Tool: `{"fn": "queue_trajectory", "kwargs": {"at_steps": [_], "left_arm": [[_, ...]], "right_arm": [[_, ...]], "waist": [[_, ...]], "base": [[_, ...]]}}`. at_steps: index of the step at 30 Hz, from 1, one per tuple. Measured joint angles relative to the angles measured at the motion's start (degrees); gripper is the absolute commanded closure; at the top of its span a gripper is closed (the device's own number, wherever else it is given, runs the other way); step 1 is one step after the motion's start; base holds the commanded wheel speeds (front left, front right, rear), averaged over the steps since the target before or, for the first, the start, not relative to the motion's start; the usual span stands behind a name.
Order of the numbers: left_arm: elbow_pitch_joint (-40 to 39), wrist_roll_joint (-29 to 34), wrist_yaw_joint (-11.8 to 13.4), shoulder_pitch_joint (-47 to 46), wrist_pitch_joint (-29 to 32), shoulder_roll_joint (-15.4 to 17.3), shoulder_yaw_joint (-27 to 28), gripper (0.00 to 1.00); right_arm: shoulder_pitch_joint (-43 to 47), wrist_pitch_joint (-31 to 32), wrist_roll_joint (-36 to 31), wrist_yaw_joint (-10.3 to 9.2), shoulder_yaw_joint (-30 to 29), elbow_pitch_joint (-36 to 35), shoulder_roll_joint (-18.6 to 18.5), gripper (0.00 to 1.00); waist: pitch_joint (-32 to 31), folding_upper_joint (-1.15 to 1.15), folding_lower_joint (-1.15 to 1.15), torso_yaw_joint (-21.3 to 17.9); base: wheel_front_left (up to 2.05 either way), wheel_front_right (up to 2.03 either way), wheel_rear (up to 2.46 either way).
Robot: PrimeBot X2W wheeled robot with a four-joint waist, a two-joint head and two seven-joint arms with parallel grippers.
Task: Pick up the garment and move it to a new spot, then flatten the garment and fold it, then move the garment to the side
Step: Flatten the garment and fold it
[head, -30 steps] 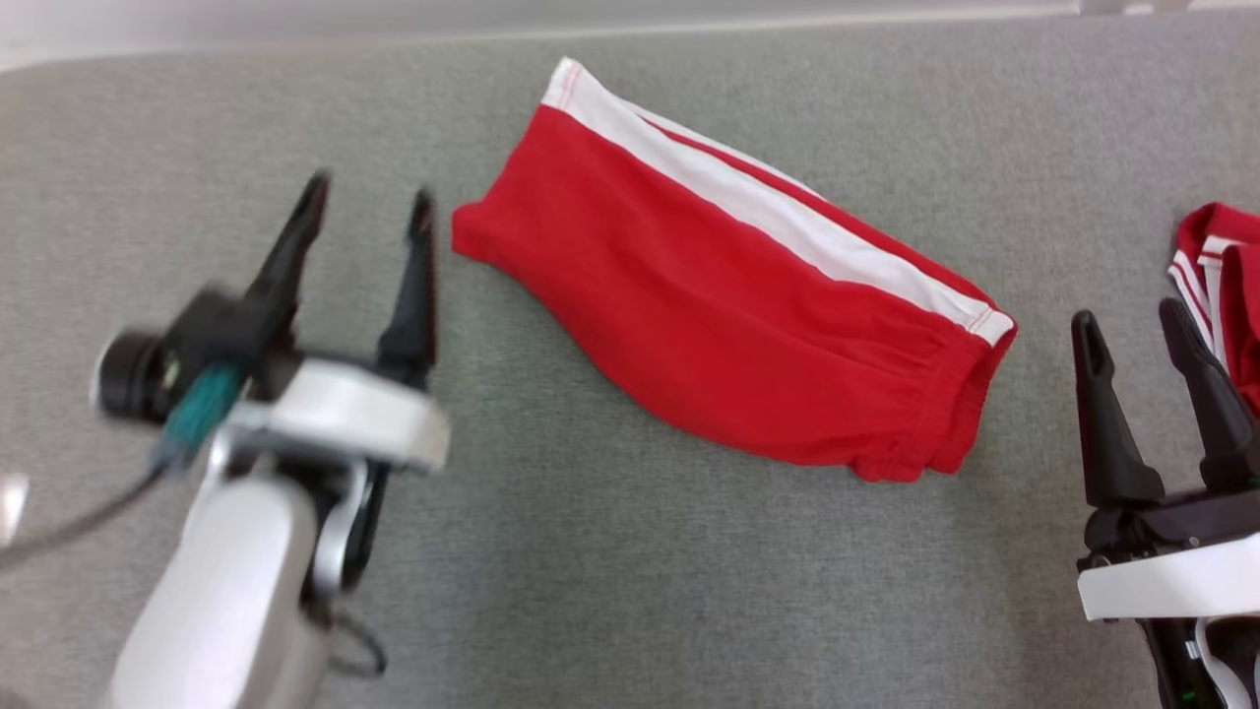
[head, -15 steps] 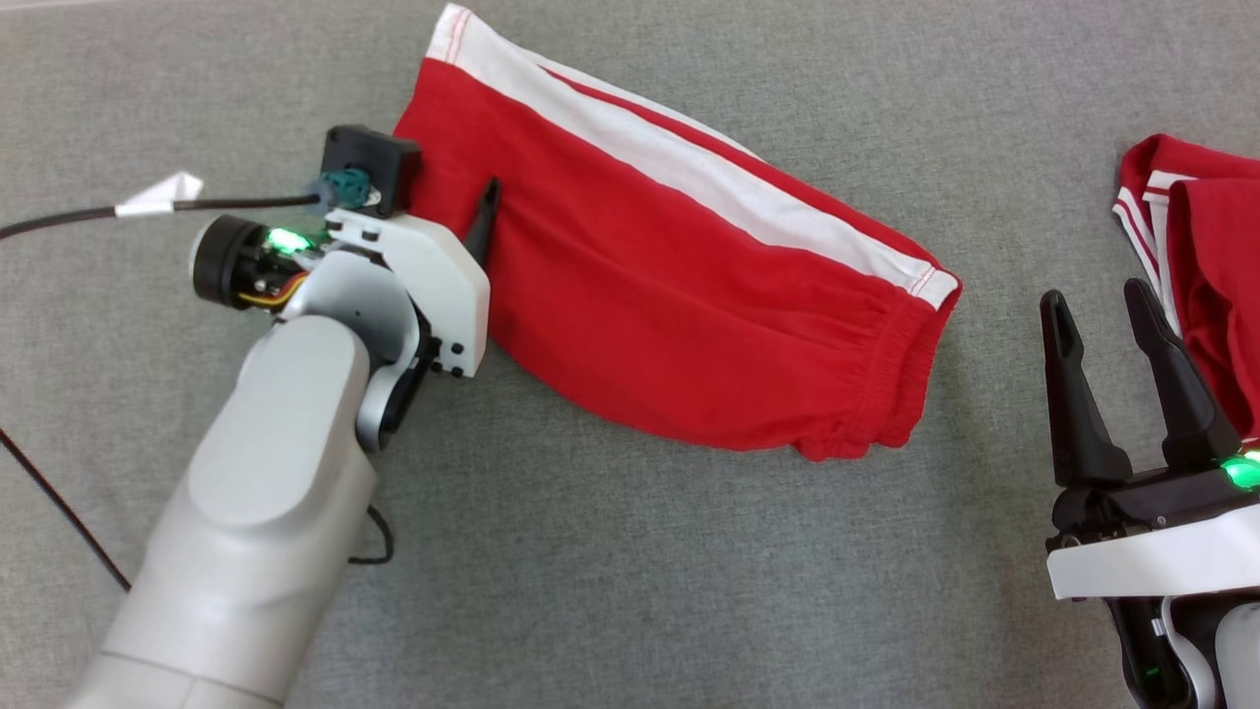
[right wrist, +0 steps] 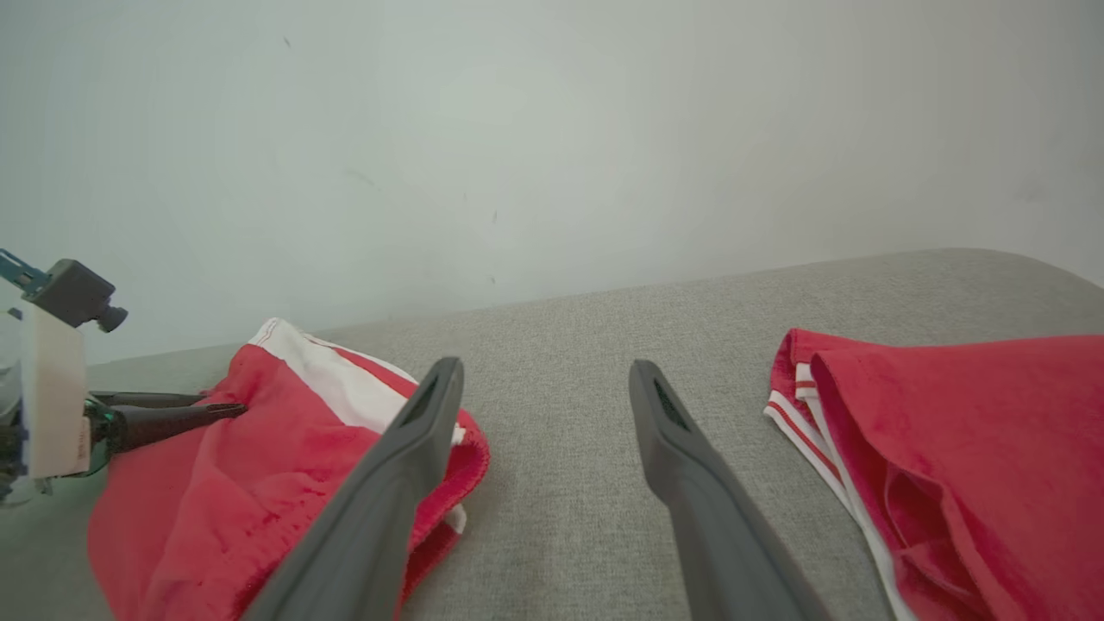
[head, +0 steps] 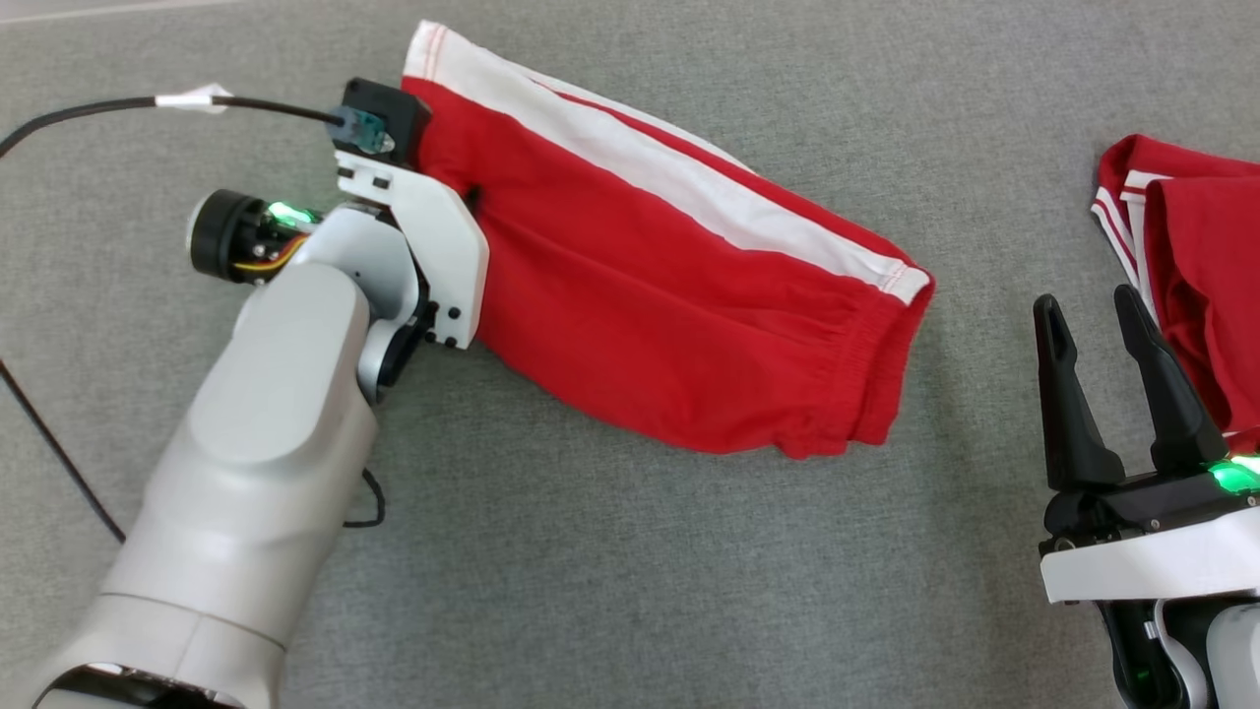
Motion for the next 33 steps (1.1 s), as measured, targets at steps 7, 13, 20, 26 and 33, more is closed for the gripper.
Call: {"fn": "queue_trajectory", "kwargs": {"at_steps": [7,13,20,26,33], "left_arm": [[0.8,0.1,-0.4,-0.1,-0.2,-0.2,-1.3,1.00],[-4.1,-1.9,1.2,4.6,-3.6,0.5,0.1,1.00],[-20.8,-3.8,6.8,19.2,-5.6,3.8,3.3,1.00],[-37.0,-5.5,13.0,34.1,-3.6,6.4,6.1,1.00],[-46.7,-6.5,15.7,42.1,-2.5,7.0,6.6,1.00]], "right_arm": [[0.2,-0.4,0.9,0.00,-0.2,0.1,-0.1,0.00],[1.4,-0.5,0.8,0.00,-0.8,0.1,-0.1,0.00],[3.1,-0.1,0.6,0.00,-1.3,-0.1,0.3,0.00],[4.1,0.6,0.2,0.00,-1.8,-0.3,0.4,0.00],[4.8,1.4,-0.2,0.00,-2.1,-0.5,0.5,0.00]], "waist": [[-0.4,0.00,0.00,-0.3],[-1.8,0.00,0.01,0.6],[-3.9,0.00,0.02,2.9],[-5.4,0.00,0.01,5.3],[-6.4,0.00,0.01,6.9]], "base": [[0.00,0.00,0.00],[0.00,0.00,0.00],[0.00,0.00,0.00],[0.00,0.00,0.00],[0.00,0.00,0.00]]}}
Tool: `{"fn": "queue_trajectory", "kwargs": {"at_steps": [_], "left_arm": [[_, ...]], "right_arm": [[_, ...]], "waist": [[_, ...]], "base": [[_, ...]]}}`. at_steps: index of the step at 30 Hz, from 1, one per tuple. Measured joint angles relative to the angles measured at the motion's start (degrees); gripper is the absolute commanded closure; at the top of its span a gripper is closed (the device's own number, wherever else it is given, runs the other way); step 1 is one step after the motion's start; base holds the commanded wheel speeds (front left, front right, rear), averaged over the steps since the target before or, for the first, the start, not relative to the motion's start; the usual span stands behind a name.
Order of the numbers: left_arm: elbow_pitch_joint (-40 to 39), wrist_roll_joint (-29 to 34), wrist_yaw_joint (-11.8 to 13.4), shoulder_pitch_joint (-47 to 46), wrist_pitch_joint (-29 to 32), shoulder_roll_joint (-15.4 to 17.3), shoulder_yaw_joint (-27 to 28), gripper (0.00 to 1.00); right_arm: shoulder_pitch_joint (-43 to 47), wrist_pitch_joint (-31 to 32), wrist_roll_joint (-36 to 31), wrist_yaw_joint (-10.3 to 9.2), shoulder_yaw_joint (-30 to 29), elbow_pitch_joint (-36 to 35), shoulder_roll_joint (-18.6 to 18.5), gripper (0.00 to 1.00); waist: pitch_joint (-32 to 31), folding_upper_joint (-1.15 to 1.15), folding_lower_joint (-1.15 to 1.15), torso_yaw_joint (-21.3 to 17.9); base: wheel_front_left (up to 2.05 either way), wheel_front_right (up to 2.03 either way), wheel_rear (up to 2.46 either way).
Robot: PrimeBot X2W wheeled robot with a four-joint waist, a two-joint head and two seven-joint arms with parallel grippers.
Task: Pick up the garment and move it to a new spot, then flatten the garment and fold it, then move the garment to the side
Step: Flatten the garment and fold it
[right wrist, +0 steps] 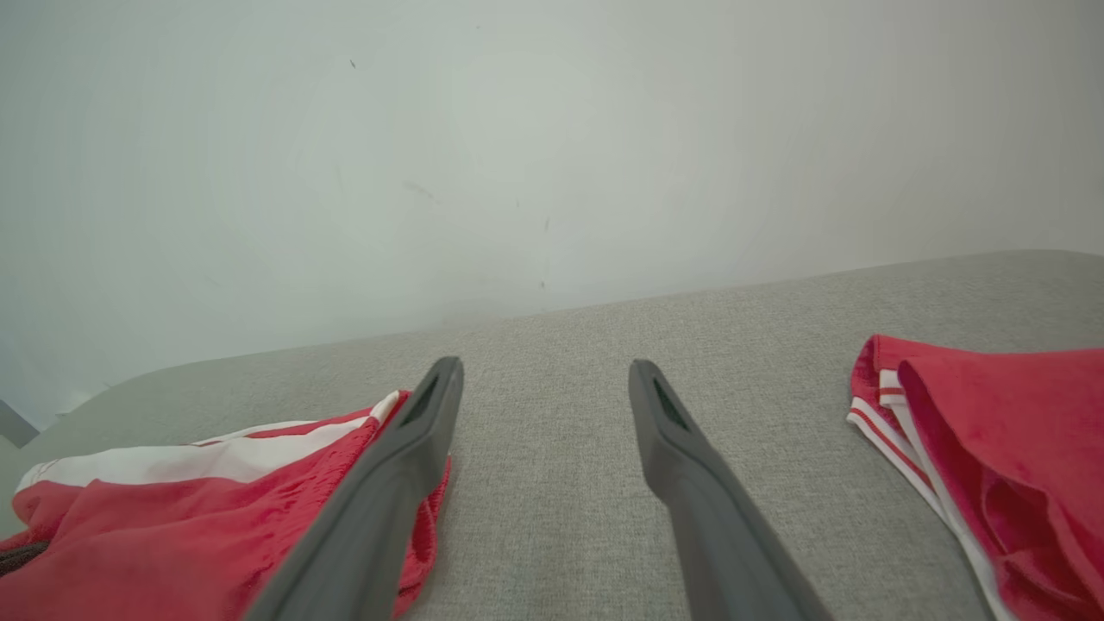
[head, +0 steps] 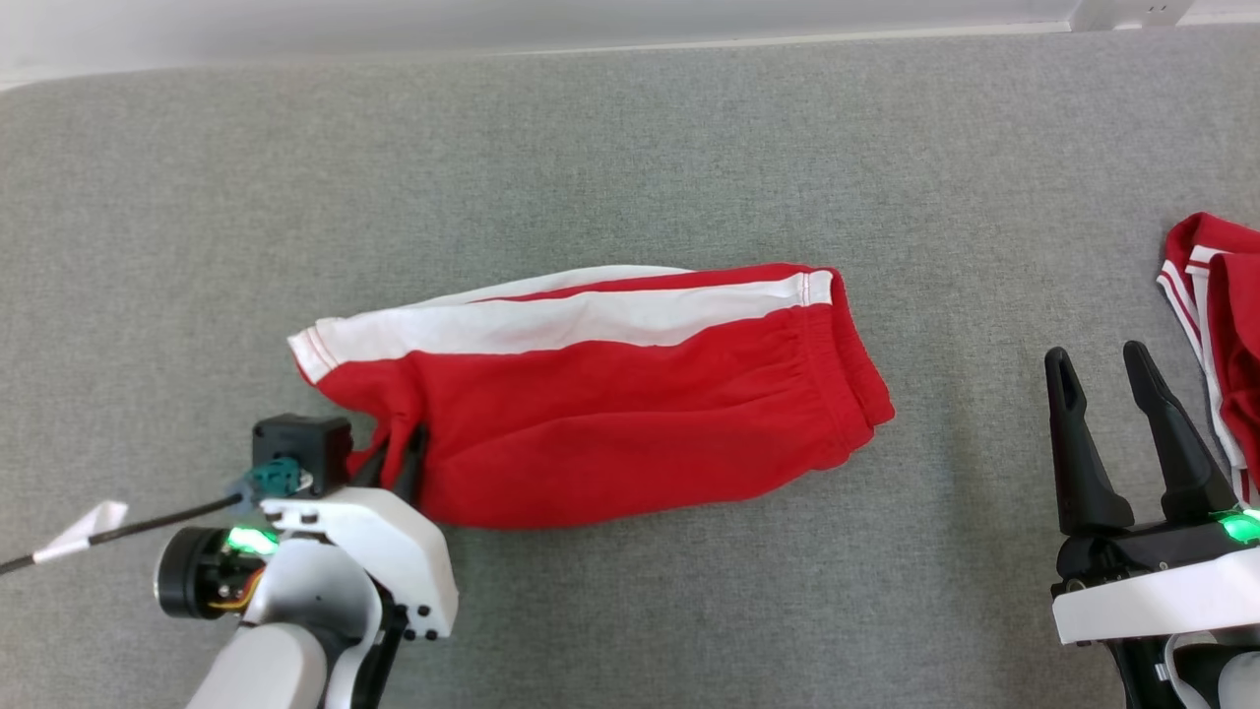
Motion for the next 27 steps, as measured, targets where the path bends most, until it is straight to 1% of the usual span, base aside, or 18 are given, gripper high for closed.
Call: {"fn": "queue_trajectory", "kwargs": {"at_steps": [1,2,4,5,9,12,14,19,27], "left_arm": [[-0.3,-0.1,0.0,0.3,-0.5,-0.2,0.0,0.55],[-0.6,-0.2,0.0,0.3,-1.5,-0.4,0.0,0.00],[-0.9,-0.1,0.1,0.3,-3.9,-0.7,0.3,0.00],[-1.0,0.1,0.6,0.3,-5.7,-0.8,0.7,0.00],[-2.7,2.4,2.0,0.3,-15.1,-1.0,2.6,0.00],[-4.6,4.0,2.5,0.6,-20.4,-0.3,3.8,0.00],[-6.0,4.5,2.8,1.7,-22.6,0.5,4.5,0.00],[-9.7,5.3,3.0,5.6,-24.0,2.2,4.8,0.00],[-12.1,5.4,3.0,6.9,-24.0,2.4,4.1,0.00]], "right_arm": [[0.0,0.0,-0.1,0.00,0.0,0.0,0.0,0.00],[0.0,0.0,-0.1,0.00,0.0,0.0,0.0,0.00],[0.0,0.0,-0.3,0.00,0.0,-0.3,-0.1,0.00],[0.0,0.1,-0.4,0.00,0.0,-0.4,-0.2,0.00],[0.0,0.5,-1.5,0.00,-1.0,-1.8,-0.4,0.00],[0.2,1.5,-2.5,0.00,-1.6,-3.2,-0.5,0.00],[0.4,2.4,-2.8,0.00,-2.1,-4.1,-0.7,0.00],[1.6,4.2,-3.6,0.00,-2.8,-5.6,-0.8,0.00],[3.0,5.9,-4.3,0.00,-3.6,-6.8,-0.6,0.00]], "waist": [[0.0,0.00,0.00,0.0],[-0.1,0.00,0.00,-0.1],[-0.2,0.00,0.00,-0.2],[-0.3,0.00,0.00,-0.3],[-0.8,0.00,0.00,-0.2],[-1.6,0.00,0.00,0.2],[-2.1,0.00,0.00,0.5],[-3.5,0.00,0.00,1.0],[-4.6,0.00,0.00,1.4]], "base": [[0.00,0.00,0.00],[0.00,0.00,0.00],[0.00,0.00,0.00],[0.00,0.00,0.00],[0.00,0.00,0.00],[0.00,0.00,0.00],[0.00,0.00,0.00],[0.00,0.00,0.00],[0.00,0.00,0.00]]}}
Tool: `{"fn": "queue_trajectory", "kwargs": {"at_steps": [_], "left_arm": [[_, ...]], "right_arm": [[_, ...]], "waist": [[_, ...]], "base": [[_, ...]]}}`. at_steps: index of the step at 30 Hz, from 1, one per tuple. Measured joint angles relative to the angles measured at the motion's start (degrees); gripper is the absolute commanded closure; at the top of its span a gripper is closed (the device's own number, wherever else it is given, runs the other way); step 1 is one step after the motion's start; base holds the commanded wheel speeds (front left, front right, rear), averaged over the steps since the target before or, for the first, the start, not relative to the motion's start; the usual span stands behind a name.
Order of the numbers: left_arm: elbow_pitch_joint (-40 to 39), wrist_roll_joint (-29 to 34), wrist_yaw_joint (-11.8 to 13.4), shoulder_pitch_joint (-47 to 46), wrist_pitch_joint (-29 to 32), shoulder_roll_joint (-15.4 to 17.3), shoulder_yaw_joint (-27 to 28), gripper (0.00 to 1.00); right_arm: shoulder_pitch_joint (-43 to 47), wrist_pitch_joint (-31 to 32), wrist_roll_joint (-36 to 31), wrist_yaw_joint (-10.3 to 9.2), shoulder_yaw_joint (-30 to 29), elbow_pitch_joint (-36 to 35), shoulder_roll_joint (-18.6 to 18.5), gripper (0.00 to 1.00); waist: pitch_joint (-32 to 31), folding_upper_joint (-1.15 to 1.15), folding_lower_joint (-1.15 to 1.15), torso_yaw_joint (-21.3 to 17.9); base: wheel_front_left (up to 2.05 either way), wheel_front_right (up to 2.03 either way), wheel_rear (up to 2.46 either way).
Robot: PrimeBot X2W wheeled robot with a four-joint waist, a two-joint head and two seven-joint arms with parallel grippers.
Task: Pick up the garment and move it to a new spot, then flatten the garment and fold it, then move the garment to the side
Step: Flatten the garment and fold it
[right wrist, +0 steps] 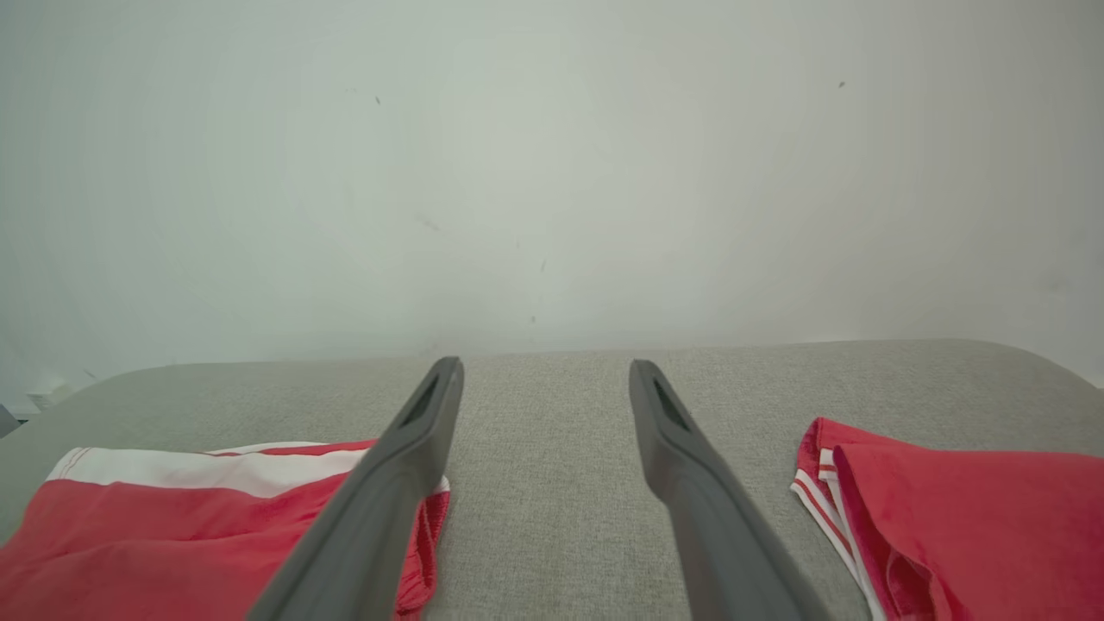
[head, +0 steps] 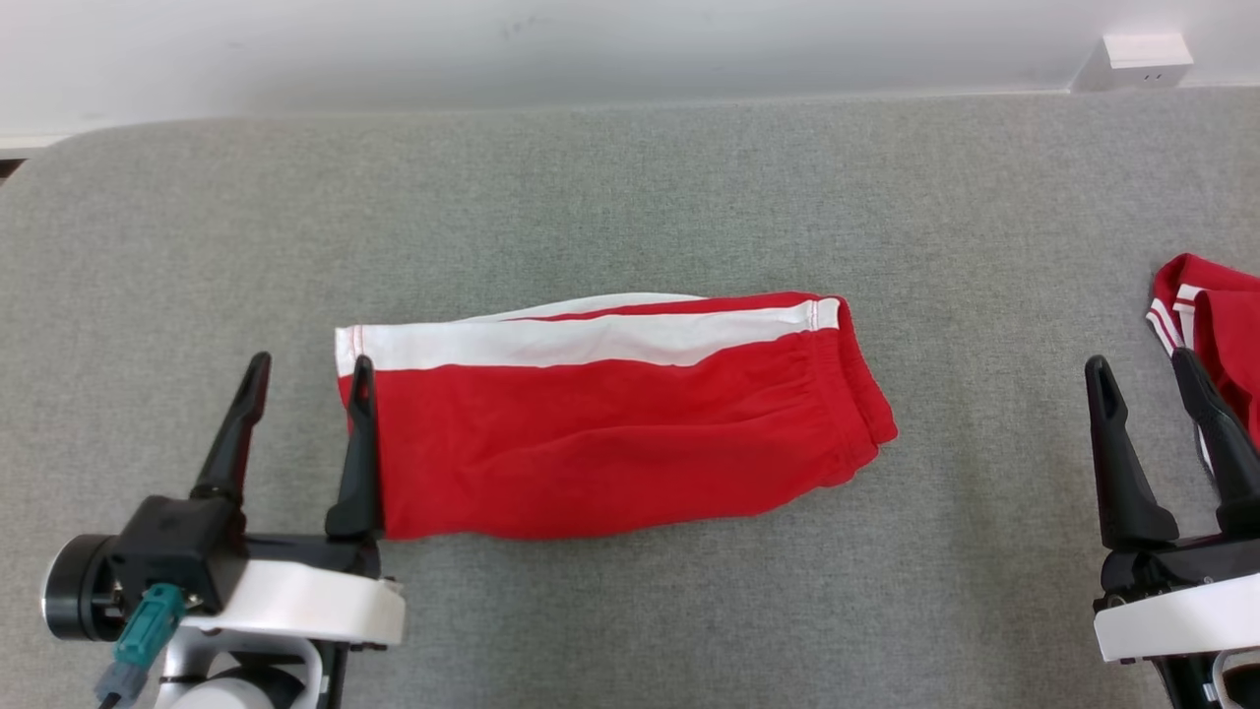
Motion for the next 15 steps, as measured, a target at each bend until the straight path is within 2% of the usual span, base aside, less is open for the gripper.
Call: {"fn": "queue_trajectory", "kwargs": {"at_steps": [9,15], "left_arm": [[-0.2,-0.2,-0.4,-0.4,-0.5,0.0,-0.6,0.00],[0.3,-0.4,-1.1,-2.7,-1.9,-1.7,-2.5,0.00]], "right_arm": [[0.4,1.4,-0.5,0.00,-0.2,0.1,-0.4,0.00],[-2.7,3.1,-0.2,0.00,6.2,5.6,-1.3,0.00]], "waist": [[0.2,0.00,0.00,0.9],[2.0,0.00,0.00,3.7]], "base": [[0.00,0.00,0.00],[0.00,0.00,0.00]]}}
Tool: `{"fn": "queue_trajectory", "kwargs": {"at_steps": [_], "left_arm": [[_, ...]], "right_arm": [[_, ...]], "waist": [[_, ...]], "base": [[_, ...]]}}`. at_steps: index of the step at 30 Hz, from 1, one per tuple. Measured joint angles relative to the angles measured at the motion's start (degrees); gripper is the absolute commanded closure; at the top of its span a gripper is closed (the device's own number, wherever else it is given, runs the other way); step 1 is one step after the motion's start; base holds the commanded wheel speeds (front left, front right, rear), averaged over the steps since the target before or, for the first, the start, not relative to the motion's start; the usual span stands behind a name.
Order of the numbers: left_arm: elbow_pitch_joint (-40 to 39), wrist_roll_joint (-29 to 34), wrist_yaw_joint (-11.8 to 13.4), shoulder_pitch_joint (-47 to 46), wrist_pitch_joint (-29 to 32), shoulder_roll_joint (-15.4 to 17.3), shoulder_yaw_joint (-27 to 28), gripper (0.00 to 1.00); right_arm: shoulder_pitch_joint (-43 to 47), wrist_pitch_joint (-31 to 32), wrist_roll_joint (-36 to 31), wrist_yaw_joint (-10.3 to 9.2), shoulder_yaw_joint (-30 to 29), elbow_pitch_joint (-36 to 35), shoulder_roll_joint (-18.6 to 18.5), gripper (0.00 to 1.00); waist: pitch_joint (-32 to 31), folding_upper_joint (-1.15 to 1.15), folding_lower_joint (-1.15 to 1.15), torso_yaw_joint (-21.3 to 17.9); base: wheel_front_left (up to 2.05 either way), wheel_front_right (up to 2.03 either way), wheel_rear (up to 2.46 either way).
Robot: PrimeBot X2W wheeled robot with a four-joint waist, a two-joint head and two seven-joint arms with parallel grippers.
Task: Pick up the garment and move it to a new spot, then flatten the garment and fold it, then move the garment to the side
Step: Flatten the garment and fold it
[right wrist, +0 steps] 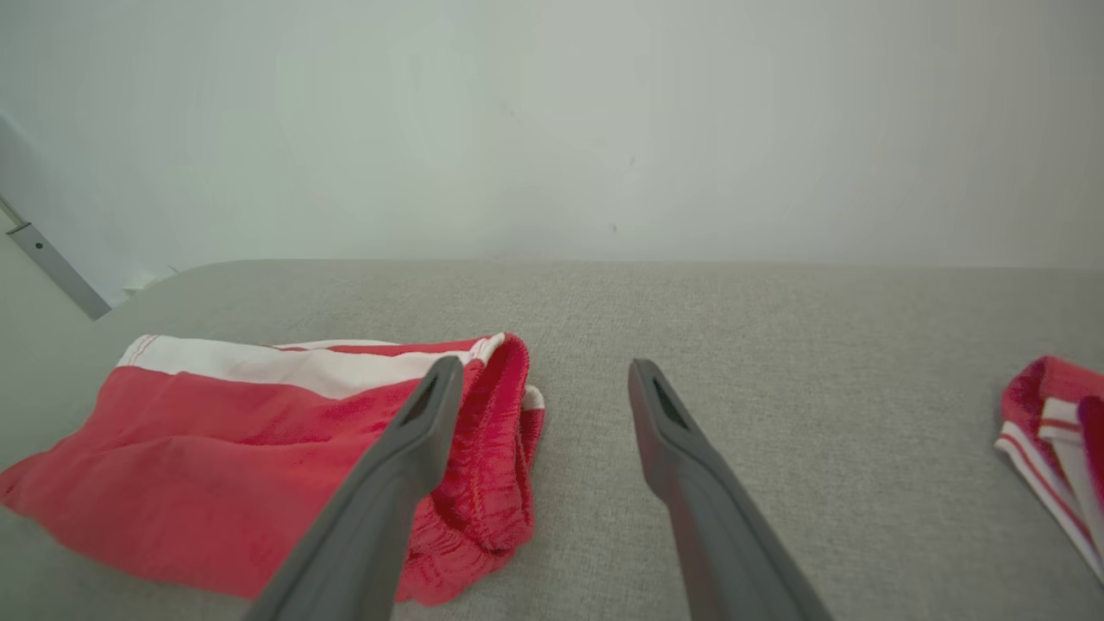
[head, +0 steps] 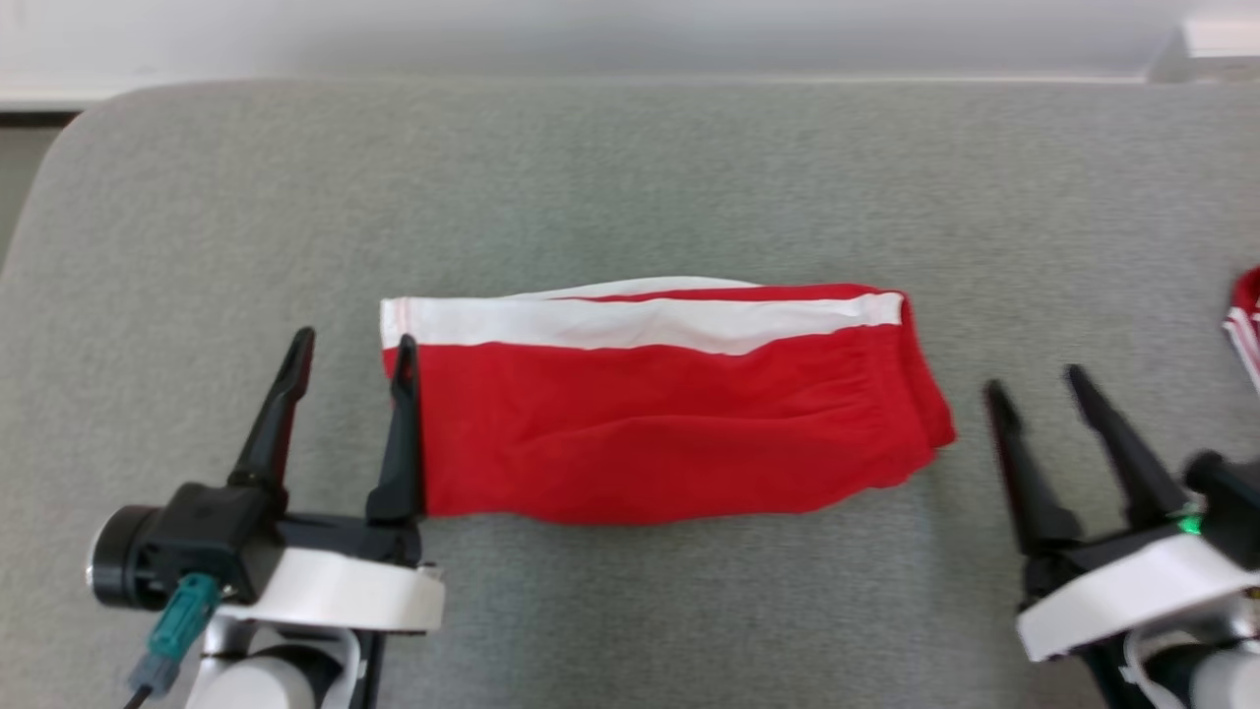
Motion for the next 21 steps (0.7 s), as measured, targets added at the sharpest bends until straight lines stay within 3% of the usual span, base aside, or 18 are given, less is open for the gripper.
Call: {"fn": "queue_trajectory", "kwargs": {"at_steps": [5,13,18,19,20,21], "left_arm": [[1.4,-0.1,-0.6,-2.4,-1.2,-1.7,-1.4,0.00],[3.1,-0.4,-0.9,-3.9,-3.2,-2.9,-2.1,0.00],[4.1,-0.6,-1.2,-4.4,-3.9,-3.2,-2.4,0.00],[4.2,-0.7,-1.2,-4.6,-4.1,-3.2,-2.4,0.00],[4.3,-0.7,-1.2,-4.6,-4.1,-3.3,-2.5,0.00],[4.4,-0.7,-1.2,-4.6,-4.1,-3.3,-2.5,0.00]], "right_arm": [[-4.6,-0.1,0.8,0.00,4.7,6.8,0.1,0.00],[-8.2,0.0,-0.8,-0.01,3.8,16.2,-0.3,0.00],[-9.9,0.5,1.8,-0.01,5.3,19.9,-0.3,0.00],[-10.1,0.6,2.2,-0.01,5.7,20.4,-0.3,0.06],[-10.4,0.7,3.2,-0.01,5.9,20.8,-0.3,0.06],[-10.5,0.6,3.7,-0.01,6.0,20.9,-0.2,0.62]], "waist": [[2.0,0.00,0.00,2.9],[4.3,0.00,0.00,5.5],[4.9,0.00,0.00,5.8],[4.9,0.00,0.00,5.8],[4.8,0.00,0.00,5.8],[4.7,0.00,0.00,5.7]], "base": [[0.00,0.00,0.00],[0.00,0.00,0.00],[0.00,0.00,0.00],[0.00,0.00,0.00],[0.00,0.00,0.00],[0.00,0.00,0.00]]}}
